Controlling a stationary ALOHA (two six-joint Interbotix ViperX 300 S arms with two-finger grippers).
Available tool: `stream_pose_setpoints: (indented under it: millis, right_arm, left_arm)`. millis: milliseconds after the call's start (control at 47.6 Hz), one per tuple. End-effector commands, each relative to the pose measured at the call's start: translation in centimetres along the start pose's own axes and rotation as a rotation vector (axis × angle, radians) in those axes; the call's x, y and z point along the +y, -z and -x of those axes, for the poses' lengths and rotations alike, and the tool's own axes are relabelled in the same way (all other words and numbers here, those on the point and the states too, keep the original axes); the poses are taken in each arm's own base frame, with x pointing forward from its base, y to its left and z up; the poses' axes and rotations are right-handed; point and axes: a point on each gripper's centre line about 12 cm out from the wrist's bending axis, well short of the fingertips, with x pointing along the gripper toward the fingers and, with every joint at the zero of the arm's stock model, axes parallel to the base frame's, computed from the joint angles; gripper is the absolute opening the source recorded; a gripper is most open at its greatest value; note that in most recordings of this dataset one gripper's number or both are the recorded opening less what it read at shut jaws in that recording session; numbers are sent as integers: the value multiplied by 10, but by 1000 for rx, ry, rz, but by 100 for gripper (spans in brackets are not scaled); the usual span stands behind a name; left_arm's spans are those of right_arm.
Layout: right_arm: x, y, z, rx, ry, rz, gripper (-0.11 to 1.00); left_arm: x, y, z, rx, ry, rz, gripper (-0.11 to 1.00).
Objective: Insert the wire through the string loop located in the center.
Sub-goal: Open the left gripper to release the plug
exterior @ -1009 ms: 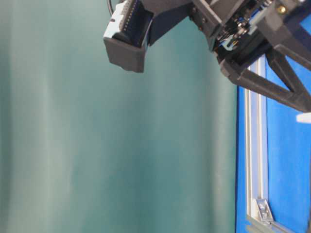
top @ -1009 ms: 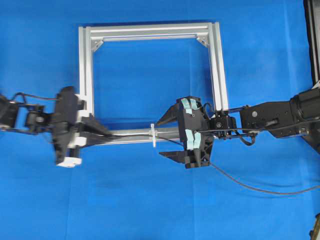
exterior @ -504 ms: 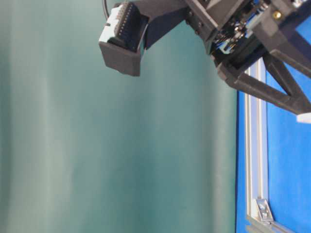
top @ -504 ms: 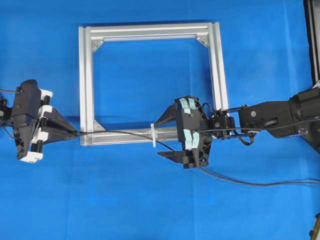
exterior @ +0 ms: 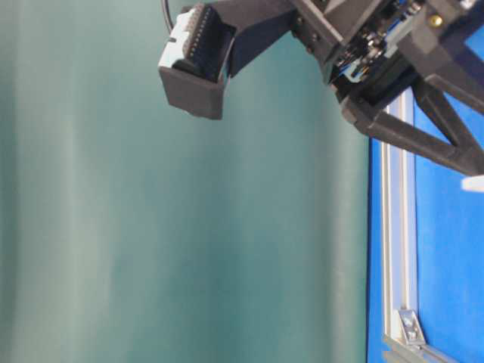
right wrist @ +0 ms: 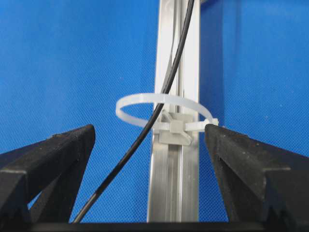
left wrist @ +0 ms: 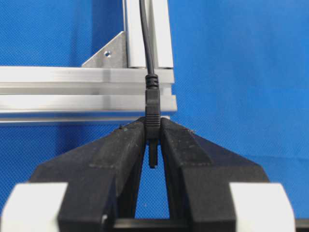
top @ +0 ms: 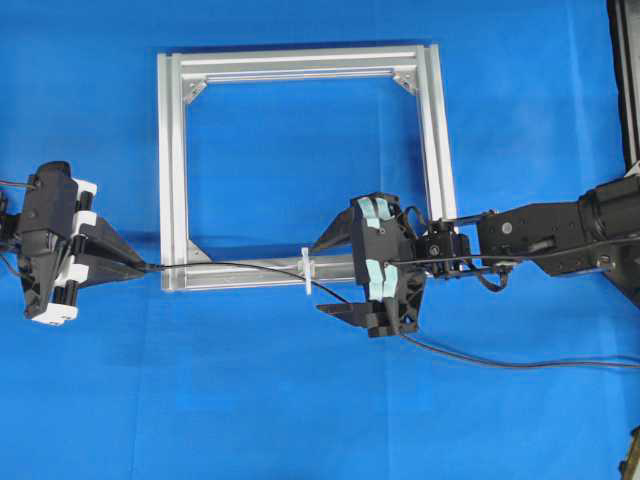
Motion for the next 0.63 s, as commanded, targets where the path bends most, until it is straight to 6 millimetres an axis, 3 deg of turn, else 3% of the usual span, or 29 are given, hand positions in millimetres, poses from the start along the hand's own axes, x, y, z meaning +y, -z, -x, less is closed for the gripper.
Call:
stream_pose_setpoints:
  millis: [0, 189, 252, 609]
  right_arm:
    - [1, -12, 1, -30, -4, -1, 90]
    - [2, -13, 2, -33, -6, -1, 90]
    - [2, -14, 2, -35, -6, -1, 90]
    - [4, -22, 13, -30, -9, 3, 90]
  left_arm:
    - [-2, -3, 0, -9, 7, -1, 19]
    - [-1, -2, 0, 4, 3, -5, 78]
    - [0, -3, 0, 4, -2, -1, 89]
    - [-3, -20, 5, -40, 6, 4, 87]
